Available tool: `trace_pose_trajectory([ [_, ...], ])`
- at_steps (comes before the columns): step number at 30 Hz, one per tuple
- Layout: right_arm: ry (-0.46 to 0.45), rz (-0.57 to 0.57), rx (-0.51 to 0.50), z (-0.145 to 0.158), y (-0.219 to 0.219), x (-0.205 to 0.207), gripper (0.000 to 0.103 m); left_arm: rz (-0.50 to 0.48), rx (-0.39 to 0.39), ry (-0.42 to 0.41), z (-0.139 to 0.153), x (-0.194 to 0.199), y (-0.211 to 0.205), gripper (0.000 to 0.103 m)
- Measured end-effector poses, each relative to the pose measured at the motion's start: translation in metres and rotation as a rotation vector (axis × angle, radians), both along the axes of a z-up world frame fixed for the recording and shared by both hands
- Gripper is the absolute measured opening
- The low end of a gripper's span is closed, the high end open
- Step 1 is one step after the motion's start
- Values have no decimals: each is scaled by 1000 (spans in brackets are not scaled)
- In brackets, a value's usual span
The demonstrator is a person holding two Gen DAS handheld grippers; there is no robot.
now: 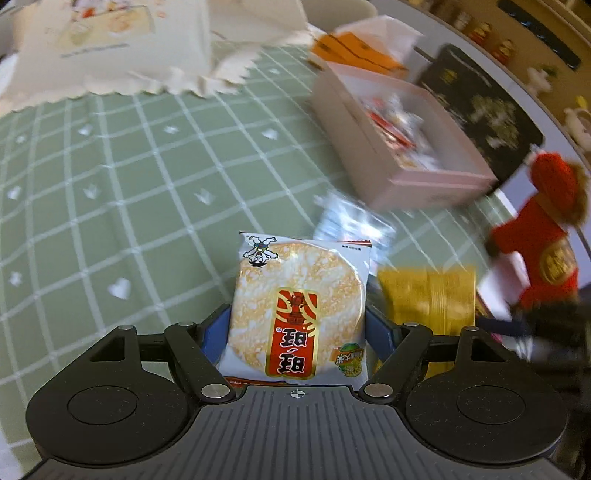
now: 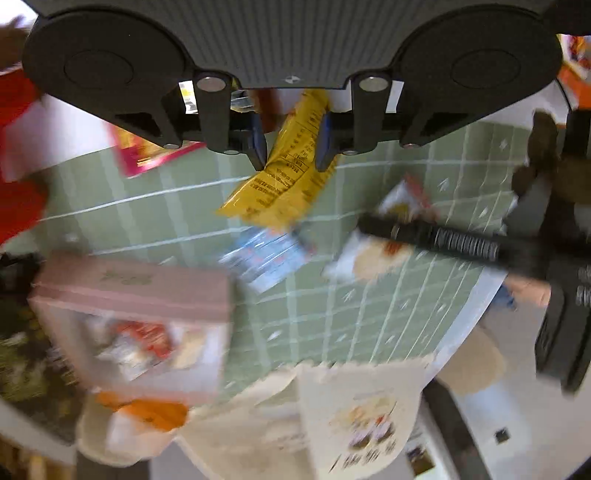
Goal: Organize snacks
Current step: 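Grasp the yellow packet with the right gripper while the left holds the rice-cracker packet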
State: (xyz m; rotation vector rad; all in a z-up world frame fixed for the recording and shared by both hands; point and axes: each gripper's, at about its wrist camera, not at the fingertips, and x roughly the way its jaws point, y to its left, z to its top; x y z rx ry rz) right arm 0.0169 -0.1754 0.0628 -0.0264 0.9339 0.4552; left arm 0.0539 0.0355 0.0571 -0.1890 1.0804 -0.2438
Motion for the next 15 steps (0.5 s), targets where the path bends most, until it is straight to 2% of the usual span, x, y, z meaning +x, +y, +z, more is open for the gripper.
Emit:
trace_pose_trajectory([
  [3, -118, -103, -179, -1, -10, 3, 31, -55, -30, 29, -7, -2, -16, 81],
  [5, -146, -158, -275, -5, -12, 5, 52, -85, -49, 54, -11, -2, -28, 81],
  [6, -138, -177, -277, -5, -16, 5, 66, -101, -56, 63, -13, -1, -33, 81],
  [8, -101, -195, -206, -3, -22, 2, 70, -124, -48, 67, -15, -2, -44, 81],
  [11, 4, -202, -56, -4, -23, 1, 70, -125, 27, 35, -14, -5, -51, 81],
  [15, 68, -236, -8, -12, -5, 9, 76, -41, 110, 5, -9, -2, -32, 81],
])
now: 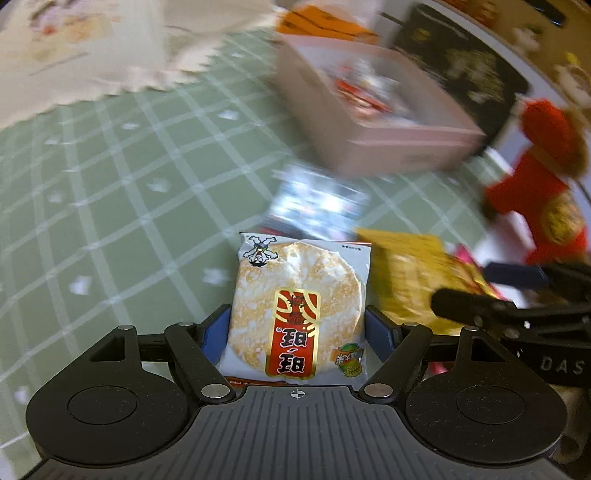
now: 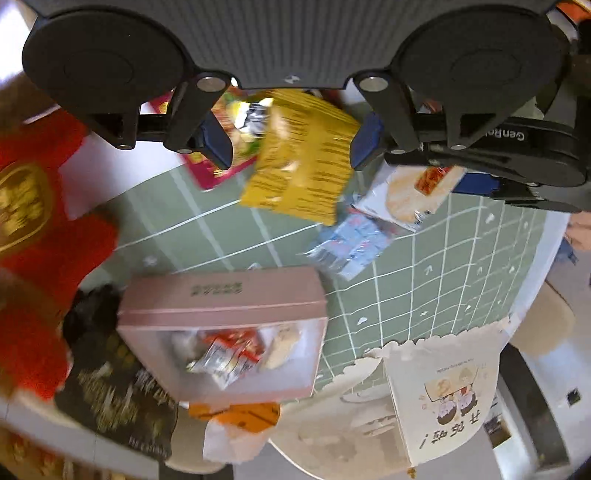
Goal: Organize snacks
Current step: 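Grasp the yellow packet with the right gripper while the left holds the rice-cracker packet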
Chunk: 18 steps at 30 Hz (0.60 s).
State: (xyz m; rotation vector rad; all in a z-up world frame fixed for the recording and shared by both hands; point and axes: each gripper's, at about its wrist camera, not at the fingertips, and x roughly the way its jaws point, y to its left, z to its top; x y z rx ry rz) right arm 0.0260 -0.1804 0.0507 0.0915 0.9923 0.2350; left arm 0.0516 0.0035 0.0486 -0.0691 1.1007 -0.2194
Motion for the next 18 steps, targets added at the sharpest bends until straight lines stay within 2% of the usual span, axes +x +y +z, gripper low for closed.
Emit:
trace_pose_trajectory([
  [5, 41, 24, -65, -16, 28, 21, 77, 86, 2, -10, 6, 1, 25, 81],
  [7, 66, 29, -95, -22, 32, 31, 82, 95, -4, -16, 9, 0, 27, 81],
  [11, 123, 35, -67, -32, 25, 41, 82, 84, -14, -7, 8, -4, 20, 81],
  [14, 86, 40, -62, -20, 13, 34, 63, 71, -29, -4, 8, -5, 16, 81],
  [16, 32, 42, -56, -6, 3, 26, 60, 55, -64, -15, 10, -5, 11, 81],
  [18, -38, 36, -93, 11, -8, 17, 59, 35, -128, -55, 20, -2, 5, 81],
])
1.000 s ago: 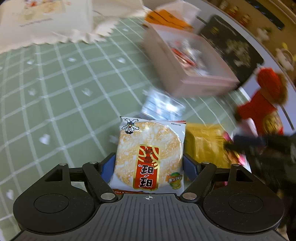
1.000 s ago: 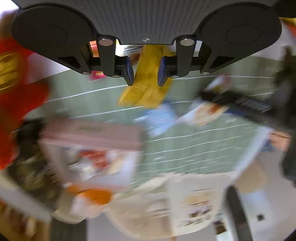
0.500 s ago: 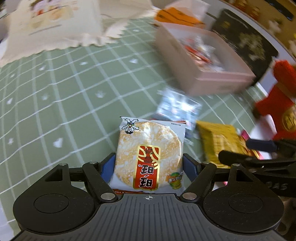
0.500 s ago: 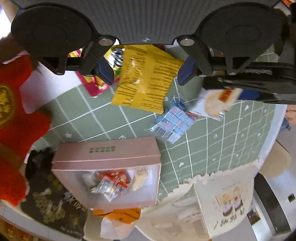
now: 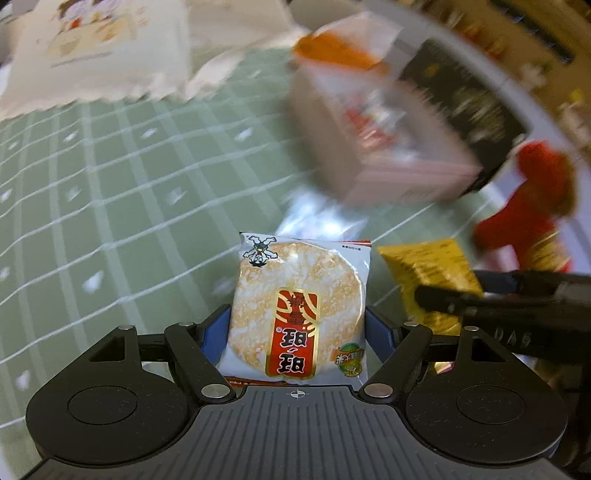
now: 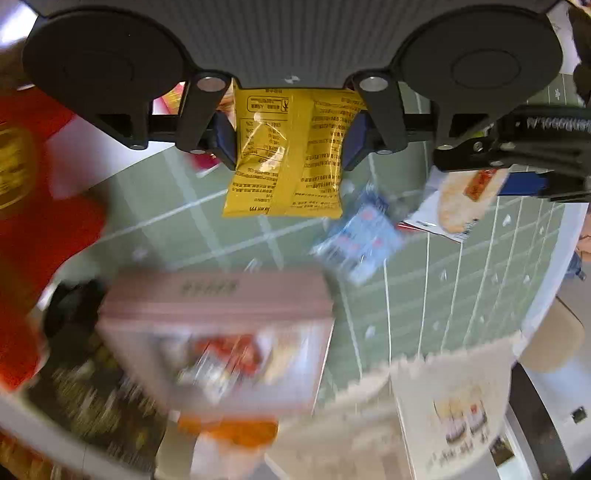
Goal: Organize snacks
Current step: 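Grasp the yellow packet with the right gripper while the left holds the rice-cracker packet, then carry both packets over the pink box and open both grippers to drop them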
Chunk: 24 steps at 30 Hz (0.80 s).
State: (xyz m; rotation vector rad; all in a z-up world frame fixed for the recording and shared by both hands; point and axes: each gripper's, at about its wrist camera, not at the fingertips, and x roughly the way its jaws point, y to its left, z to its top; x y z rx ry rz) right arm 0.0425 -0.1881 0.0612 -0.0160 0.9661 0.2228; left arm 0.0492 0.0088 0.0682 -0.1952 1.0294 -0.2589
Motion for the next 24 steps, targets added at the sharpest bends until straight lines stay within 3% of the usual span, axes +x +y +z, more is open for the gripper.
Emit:
trace_pose_trajectory([
  [3, -84, -30, -45, 19, -13, -11, 59, -43, -65, -110, 30, 15, -12, 81],
  [6, -96, -64, -22, 28, -27, -13, 59, -77, -109, -251, 66, 43, -28, 81],
  [9, -84, -87, -25, 26, -33, -15, 59, -120, -252, -343, 83, 84, -37, 82],
  [10, -79, -90, -34, 24, -33, -16, 59, -132, -293, -319, 80, 104, -40, 82],
  [11, -76, -91, -41, 23, -34, -17, 59, -122, -276, -281, 75, 123, -45, 81],
  [13, -72, -94, -53, 21, -35, -22, 59, -103, -201, -315, 70, 139, -55, 81],
  [14, -72, -98, -56, 20, -37, -24, 59, -121, -200, -338, 68, 141, -57, 80],
  [17, -64, -125, -49, 17, -44, -28, 59, -133, -315, -340, 60, 140, -50, 78],
  [21, -58, -151, -13, 19, -50, -25, 59, -68, -256, -361, 57, 135, -39, 78],
  [24, -166, -133, 11, 45, -49, -22, 59, 36, -268, -320, 48, 125, -8, 78],
])
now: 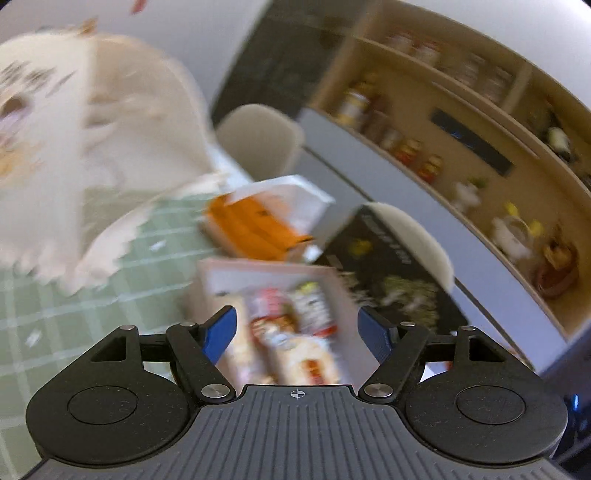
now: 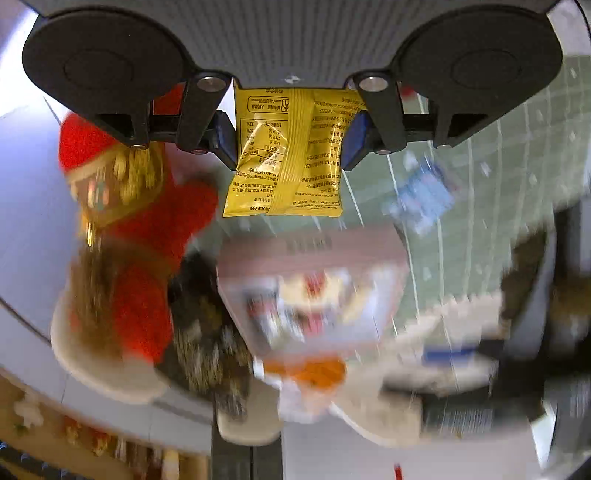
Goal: Organize snacks
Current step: 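Carry both packets over the pink box and open both grippers to drop them, then grasp the blue-and-white candy packet with the left gripper while the right grasps the red spicy packet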
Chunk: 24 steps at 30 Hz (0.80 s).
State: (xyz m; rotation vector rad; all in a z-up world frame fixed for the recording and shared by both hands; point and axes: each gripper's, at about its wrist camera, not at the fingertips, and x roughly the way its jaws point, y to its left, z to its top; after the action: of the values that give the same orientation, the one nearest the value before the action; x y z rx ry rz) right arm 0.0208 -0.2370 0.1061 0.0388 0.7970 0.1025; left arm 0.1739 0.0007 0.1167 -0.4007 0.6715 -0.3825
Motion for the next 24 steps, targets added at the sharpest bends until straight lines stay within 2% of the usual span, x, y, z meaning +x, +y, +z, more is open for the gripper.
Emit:
trace_pose_trajectory([
  [2, -92, 25, -19, 25, 4, 12, 59, 33, -12, 52, -13, -9, 17, 78],
  [5, -209, 34, -42, 67, 7, 54, 60, 41, 3, 121, -37, -18, 25, 78],
  [6, -243, 40, -26, 76, 7, 69, 67, 37, 14, 141, -43, -21, 26, 78],
  [7, -249, 43, -16, 84, 6, 84, 81, 31, 31, 161, -49, -25, 26, 78],
  [10, -198, 13, 8, 94, 1, 113, 82, -11, 129, 192, -61, -35, 20, 78],
  [14, -186, 50, 17, 78, 1, 85, 82, -76, 256, 172, -65, -49, 9, 78],
  [17, -87, 125, -28, 45, 8, 50, 82, -146, 274, 145, -63, -58, -5, 77],
  [20, 125, 158, -22, -3, 10, 21, 82, -220, 278, 134, -64, -66, -20, 76],
  [22, 266, 149, -13, -35, 11, 0, 82, -206, 317, 149, -68, -64, -25, 75],
  [24, 341, 137, 13, -56, 13, -19, 82, -150, 360, 155, -73, -58, -26, 73],
])
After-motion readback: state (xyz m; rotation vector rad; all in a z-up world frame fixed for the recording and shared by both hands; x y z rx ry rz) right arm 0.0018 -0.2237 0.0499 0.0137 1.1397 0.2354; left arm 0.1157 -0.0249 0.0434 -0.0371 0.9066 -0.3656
